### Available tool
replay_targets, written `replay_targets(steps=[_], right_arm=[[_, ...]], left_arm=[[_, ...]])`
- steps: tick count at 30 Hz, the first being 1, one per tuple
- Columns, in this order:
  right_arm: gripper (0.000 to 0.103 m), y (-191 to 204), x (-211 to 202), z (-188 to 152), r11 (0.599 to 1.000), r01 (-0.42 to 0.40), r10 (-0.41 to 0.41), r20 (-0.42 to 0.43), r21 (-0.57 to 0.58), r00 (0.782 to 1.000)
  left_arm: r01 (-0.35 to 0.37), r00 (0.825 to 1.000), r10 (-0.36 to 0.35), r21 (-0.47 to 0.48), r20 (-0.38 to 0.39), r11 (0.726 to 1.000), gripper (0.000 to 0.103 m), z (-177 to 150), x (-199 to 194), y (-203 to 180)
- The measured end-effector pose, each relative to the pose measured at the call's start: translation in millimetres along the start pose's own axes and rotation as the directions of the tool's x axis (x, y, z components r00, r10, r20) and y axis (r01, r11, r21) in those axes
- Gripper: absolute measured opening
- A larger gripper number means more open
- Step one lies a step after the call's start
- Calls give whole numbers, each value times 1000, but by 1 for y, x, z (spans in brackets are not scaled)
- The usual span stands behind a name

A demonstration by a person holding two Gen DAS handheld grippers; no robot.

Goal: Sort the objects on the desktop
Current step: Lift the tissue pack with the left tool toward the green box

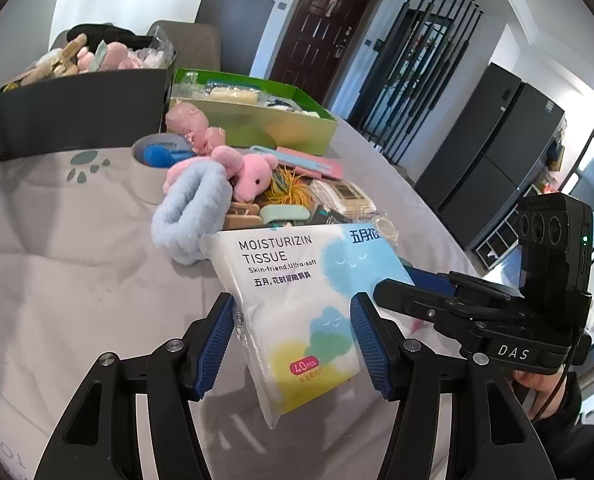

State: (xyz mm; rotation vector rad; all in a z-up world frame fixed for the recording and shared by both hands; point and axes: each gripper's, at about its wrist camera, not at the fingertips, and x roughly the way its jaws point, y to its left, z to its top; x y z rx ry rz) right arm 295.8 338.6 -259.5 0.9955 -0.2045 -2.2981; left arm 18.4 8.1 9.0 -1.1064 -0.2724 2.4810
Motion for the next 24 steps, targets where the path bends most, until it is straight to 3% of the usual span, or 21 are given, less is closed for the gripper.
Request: replay_targets(steps=[24], right_arm=[[45,-8,-10,64,1000,17,-16,82,-8,996]], left_arm=[[0,999,-3,47,54,999,60,69,3,-10]])
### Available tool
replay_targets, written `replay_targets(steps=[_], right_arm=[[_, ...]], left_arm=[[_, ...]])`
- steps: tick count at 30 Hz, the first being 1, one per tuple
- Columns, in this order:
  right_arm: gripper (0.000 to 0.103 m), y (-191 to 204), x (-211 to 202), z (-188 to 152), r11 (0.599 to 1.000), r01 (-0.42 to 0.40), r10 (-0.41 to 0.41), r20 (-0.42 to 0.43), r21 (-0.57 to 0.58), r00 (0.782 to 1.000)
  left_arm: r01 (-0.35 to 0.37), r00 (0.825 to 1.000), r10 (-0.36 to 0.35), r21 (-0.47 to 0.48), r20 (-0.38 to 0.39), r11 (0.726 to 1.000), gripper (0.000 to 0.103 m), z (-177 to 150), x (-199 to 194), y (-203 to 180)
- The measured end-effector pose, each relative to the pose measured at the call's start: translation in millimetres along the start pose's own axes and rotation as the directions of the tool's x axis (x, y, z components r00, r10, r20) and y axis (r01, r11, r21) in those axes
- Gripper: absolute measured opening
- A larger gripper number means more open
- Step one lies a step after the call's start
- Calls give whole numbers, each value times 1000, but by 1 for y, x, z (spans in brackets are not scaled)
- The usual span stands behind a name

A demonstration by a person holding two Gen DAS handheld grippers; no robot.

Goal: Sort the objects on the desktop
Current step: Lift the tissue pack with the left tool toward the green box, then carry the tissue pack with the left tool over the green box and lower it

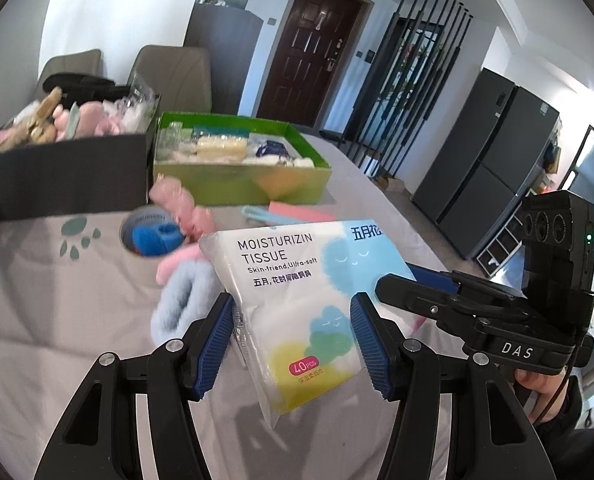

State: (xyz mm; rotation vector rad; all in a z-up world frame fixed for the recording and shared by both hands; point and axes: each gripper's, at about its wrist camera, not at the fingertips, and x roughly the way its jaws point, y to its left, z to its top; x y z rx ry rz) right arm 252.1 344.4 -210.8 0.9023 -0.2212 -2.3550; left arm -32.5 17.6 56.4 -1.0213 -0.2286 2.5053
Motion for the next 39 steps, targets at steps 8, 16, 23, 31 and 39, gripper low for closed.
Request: replay_targets(steps=[8,16,23,31,39], right_arm=[[45,-8,-4,34,1000,10,-10,45,2,999],[45,-15,-7,71,1000,18,-17,86,-6,996],[45,-16,-7,110,999,32,-28,131,-24,991],[45,-23,-12,158,998,55,-47,199,-38,979],[47,-34,-12,190,997,66,-57,251,-28,966]], left_arm=[[6,1000,-7,25,26,1000,60,34,7,-5],[8,998,-11,47,64,999,60,74,10,-7],[5,991,-15,78,130,997,60,119,6,-10],[6,983,-25,104,184,995,60,168,11,-10],[18,979,-41,119,200,993,60,202,31,-7]])
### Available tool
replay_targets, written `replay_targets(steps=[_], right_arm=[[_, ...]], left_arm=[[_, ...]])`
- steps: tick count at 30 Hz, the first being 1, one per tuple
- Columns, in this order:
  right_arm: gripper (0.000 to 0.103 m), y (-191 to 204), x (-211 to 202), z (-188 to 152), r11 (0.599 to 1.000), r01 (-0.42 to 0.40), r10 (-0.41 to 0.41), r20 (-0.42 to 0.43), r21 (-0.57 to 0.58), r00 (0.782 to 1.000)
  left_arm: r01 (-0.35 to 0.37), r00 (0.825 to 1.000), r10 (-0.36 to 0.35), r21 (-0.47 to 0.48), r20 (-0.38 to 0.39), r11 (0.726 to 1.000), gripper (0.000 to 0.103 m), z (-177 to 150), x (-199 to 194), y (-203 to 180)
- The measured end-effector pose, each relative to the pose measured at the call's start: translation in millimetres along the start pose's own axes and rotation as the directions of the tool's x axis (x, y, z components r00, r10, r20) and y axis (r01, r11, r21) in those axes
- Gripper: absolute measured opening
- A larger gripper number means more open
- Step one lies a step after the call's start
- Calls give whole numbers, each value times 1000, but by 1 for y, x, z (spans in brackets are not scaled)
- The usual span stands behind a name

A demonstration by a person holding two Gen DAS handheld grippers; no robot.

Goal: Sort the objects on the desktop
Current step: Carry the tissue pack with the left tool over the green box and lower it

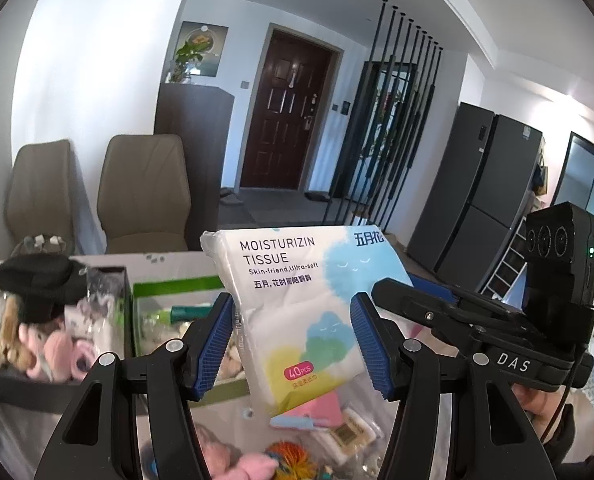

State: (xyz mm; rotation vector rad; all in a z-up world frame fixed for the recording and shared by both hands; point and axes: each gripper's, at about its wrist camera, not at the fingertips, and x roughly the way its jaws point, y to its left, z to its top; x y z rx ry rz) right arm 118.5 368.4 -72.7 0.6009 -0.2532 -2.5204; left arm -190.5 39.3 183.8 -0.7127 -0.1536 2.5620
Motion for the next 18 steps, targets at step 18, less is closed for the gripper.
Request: replay_targets(steps=[18], right_arm=[[47,-58,69,19,994,46,-42,-37,99,998]], left_arm=[[28,996,-34,-76,-86,997,60,28,119,41]])
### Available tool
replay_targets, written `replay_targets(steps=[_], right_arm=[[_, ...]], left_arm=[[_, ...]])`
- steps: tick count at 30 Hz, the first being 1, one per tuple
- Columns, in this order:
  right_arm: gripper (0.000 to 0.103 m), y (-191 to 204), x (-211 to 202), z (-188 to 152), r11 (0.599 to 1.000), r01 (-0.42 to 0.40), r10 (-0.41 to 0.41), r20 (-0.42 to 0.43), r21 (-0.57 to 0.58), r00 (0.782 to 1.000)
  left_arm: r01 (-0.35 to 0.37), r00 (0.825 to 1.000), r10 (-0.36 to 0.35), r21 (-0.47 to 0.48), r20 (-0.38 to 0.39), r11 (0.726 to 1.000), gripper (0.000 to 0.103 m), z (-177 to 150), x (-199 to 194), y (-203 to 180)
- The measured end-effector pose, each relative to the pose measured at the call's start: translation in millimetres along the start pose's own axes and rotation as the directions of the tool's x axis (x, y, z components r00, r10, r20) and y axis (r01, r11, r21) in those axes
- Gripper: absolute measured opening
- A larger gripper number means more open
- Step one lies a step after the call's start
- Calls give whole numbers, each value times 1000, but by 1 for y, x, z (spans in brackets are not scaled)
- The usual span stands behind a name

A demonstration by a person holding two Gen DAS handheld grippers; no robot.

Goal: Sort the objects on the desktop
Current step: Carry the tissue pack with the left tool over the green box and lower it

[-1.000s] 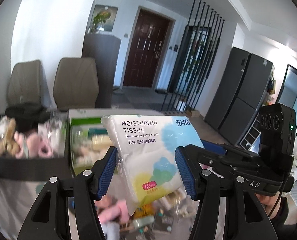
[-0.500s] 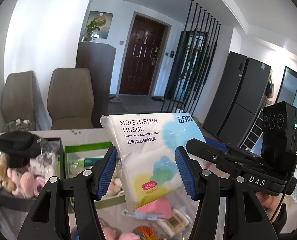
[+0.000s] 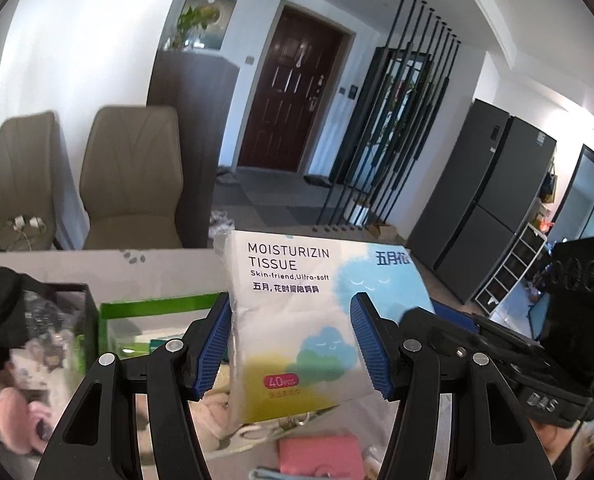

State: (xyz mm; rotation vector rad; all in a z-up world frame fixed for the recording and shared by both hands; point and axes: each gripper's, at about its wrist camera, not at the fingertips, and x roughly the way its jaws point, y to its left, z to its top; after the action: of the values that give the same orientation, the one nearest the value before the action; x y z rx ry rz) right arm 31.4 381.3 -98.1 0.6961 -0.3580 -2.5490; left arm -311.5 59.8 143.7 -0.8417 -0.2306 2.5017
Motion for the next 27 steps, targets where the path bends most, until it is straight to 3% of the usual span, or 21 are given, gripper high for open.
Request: replay_targets(steps=[10,16,19,23,27], right_arm=[[47,-24,43,-11,997,61,-55,-131,49,990],[52,-26,67,-21,995,95,-87,-235,24,968],[52,-23,77,-27,996,93,-88,-276,3,957],[50,-23,92,-40,999,37,-30,-325,13,945],[49,-19,108,-55,1000,16,-12,-384,7,923]], left_arm=[[69,989,-81,-102,-124,992,60,-3,92,34],[102,978,-121,-117,-170,988,60,-1,126,40],[84,970,-109,-126,-215,988,60,-5,148,43],[113,968,-149,-177,-203,978,60,-7,152,49],[65,977,-92,-140,-193,988,60,-3,139,54]])
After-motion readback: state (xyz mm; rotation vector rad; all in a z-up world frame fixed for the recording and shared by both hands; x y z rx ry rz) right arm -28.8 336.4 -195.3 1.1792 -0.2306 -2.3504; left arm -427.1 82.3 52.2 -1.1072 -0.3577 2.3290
